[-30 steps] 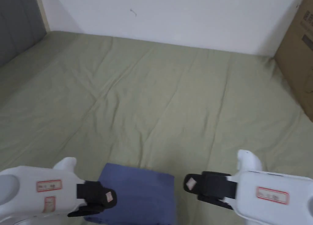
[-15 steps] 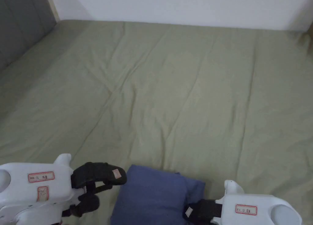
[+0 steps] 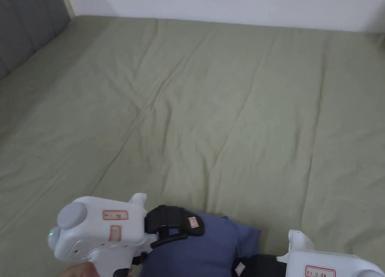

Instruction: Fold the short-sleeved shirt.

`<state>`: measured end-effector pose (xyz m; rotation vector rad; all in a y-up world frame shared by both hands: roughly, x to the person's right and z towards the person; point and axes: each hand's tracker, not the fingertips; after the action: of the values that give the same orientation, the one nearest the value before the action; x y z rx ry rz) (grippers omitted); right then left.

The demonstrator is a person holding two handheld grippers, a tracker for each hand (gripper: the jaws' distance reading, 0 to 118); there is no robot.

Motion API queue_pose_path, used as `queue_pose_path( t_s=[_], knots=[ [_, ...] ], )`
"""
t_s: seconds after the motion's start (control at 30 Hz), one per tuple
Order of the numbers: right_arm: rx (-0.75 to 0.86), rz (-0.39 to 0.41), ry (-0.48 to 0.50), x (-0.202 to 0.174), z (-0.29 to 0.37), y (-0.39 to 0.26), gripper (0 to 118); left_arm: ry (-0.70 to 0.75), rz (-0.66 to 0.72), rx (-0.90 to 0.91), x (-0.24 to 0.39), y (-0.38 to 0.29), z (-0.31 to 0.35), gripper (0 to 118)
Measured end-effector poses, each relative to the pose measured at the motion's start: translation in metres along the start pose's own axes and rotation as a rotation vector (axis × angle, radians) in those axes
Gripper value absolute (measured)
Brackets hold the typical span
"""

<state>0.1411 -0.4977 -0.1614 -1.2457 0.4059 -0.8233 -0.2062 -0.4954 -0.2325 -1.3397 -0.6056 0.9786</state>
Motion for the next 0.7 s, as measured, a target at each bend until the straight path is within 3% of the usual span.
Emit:
queue_pose_path(
  t_s=[0.07, 0.13, 0.2, 0.37, 0.47, 0.7],
  knots=[
    [0.007, 0.007, -0.013, -0.001, 0.001, -0.001, 2, 0.015, 0.062, -0.045, -0.008, 0.004, -0.01, 58],
    [0.022, 0.002, -0.031, -0.003, 0.006, -0.002, 2, 0.063, 0.189, -0.075, -0.008, -0.004, -0.019, 53],
    [0.064, -0.015, -0.011, -0.007, 0.014, -0.006, 2, -0.05, 0.343, -0.076, -0.026, 0.004, -0.011, 53],
    [0.227, -0.047, 0.088, -0.026, 0.059, -0.019, 2, 0.028, 0.243, -0.096, -0.01, 0.01, 0.006, 48],
    [0.322, -0.077, 0.128, -0.033, 0.088, -0.027, 2, 0.098, 0.09, -0.108, 0.006, 0.017, 0.034, 47],
    [0.404, -0.068, 0.034, -0.044, 0.104, -0.04, 2, 0.347, 0.095, 0.052, -0.023, 0.061, 0.169, 47]
  ],
)
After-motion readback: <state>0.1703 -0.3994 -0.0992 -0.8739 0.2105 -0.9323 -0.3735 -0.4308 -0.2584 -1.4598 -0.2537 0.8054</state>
